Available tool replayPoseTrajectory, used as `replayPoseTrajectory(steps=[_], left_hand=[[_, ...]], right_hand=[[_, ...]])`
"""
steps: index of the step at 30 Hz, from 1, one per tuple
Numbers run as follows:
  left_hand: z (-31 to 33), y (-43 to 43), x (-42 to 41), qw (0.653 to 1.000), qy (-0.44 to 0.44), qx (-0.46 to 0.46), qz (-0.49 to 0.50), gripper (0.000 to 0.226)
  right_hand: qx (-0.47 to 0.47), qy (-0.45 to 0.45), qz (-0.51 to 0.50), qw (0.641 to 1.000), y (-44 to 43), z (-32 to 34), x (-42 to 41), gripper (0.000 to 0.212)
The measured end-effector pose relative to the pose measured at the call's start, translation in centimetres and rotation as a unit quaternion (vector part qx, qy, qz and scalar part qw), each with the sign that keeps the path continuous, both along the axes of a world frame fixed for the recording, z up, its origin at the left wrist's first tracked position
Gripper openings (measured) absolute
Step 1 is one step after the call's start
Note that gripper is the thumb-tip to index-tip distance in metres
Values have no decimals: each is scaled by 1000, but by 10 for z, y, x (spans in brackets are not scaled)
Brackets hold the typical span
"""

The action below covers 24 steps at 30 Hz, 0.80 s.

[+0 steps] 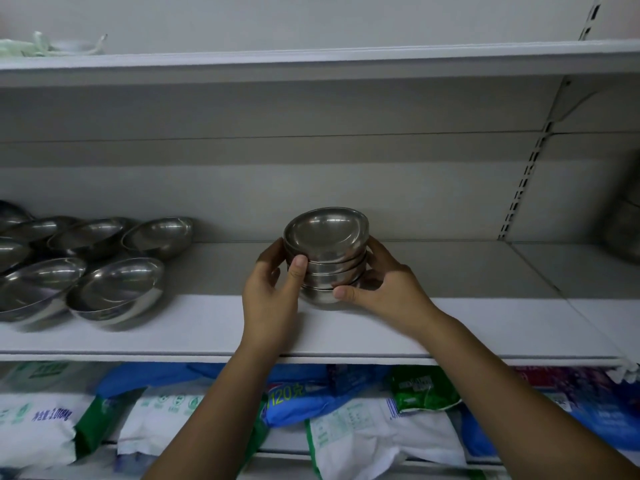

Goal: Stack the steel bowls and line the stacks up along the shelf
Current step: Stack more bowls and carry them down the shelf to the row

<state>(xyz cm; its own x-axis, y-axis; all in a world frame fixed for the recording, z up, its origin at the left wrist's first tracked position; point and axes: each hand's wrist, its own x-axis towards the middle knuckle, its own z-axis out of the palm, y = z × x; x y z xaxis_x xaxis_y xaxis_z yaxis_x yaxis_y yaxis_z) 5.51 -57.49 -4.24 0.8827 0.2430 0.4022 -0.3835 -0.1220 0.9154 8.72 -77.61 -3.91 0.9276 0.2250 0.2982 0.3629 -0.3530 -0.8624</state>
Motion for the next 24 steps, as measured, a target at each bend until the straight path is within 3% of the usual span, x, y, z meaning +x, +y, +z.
replayPoseTrajectory(steps=[7, 12, 15, 19, 22, 24], left_hand=[[10, 5, -6, 996, -4, -61, 62, 32], [7, 35, -16, 991, 13, 6, 136, 38], [0, 61, -33, 965, 8, 29, 261, 39], [-5, 102, -57, 906, -29, 136, 401, 31], [-12, 134, -65, 864, 36, 218, 452, 45], [-14, 145, -65, 862, 105, 212, 449, 52]], right_hand=[[6, 19, 21, 1000, 33, 3, 8, 91], [9, 47, 57, 997, 70, 5, 22, 90], [13, 61, 70, 996, 102, 4, 35, 97], [19, 64, 80, 995, 144, 3, 50, 98], [26, 53, 69, 996, 168, -1, 55, 84], [34, 42, 53, 997, 178, -6, 56, 79]])
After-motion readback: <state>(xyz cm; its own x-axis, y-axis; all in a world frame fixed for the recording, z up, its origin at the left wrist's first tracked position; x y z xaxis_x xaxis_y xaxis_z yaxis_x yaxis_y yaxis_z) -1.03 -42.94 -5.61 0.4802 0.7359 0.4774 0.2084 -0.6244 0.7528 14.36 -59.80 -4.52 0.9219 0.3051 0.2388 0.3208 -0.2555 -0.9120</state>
